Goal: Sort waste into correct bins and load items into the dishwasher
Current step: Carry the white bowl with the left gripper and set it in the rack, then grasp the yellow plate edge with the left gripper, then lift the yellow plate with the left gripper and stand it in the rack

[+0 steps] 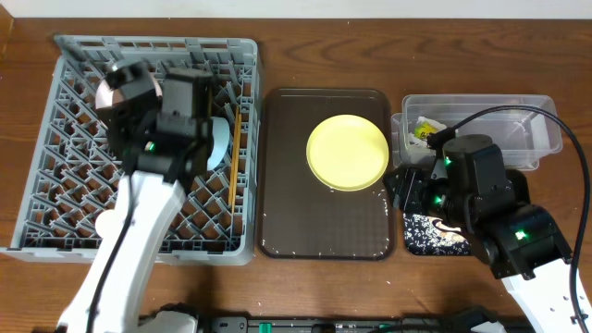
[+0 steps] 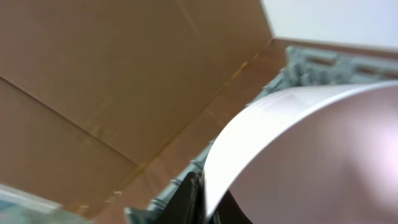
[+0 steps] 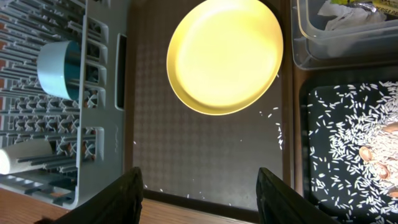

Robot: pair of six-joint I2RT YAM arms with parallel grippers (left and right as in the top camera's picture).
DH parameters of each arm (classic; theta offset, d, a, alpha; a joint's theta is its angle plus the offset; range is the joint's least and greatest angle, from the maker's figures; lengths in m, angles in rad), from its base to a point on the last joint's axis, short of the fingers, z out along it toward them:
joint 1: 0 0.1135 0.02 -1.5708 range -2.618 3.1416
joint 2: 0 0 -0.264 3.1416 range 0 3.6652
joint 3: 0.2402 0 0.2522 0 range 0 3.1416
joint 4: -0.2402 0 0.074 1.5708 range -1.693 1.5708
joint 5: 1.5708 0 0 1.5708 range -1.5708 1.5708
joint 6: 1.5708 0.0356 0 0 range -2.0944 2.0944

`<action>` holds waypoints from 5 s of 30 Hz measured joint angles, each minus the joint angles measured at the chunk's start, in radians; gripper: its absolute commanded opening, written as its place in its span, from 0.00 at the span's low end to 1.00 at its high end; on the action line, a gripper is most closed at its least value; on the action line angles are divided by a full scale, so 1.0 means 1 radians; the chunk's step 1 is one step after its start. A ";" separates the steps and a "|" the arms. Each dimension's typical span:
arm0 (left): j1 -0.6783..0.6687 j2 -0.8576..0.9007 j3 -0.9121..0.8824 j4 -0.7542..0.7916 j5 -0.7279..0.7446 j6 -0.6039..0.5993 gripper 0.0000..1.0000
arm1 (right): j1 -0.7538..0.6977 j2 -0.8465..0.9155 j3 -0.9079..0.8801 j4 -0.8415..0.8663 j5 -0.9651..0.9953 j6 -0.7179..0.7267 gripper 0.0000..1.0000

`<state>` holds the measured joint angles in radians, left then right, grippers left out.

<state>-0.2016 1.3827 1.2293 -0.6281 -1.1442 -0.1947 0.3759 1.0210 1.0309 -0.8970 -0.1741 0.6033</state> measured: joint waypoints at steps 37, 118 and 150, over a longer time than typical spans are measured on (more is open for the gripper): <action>-0.024 0.441 0.000 0.067 -0.126 0.127 0.49 | 0.000 0.005 0.000 0.001 0.000 0.000 0.56; -0.188 0.576 -0.015 0.339 1.770 -0.255 0.08 | 0.000 0.072 0.000 -0.056 0.018 0.000 0.58; 0.724 -0.101 -0.023 0.002 1.225 0.059 0.08 | 0.000 0.072 0.000 -0.061 0.018 0.000 0.59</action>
<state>0.5228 1.2819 1.2060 -0.6262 0.0803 -0.1360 0.3759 1.0931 1.0309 -0.9577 -0.1562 0.6029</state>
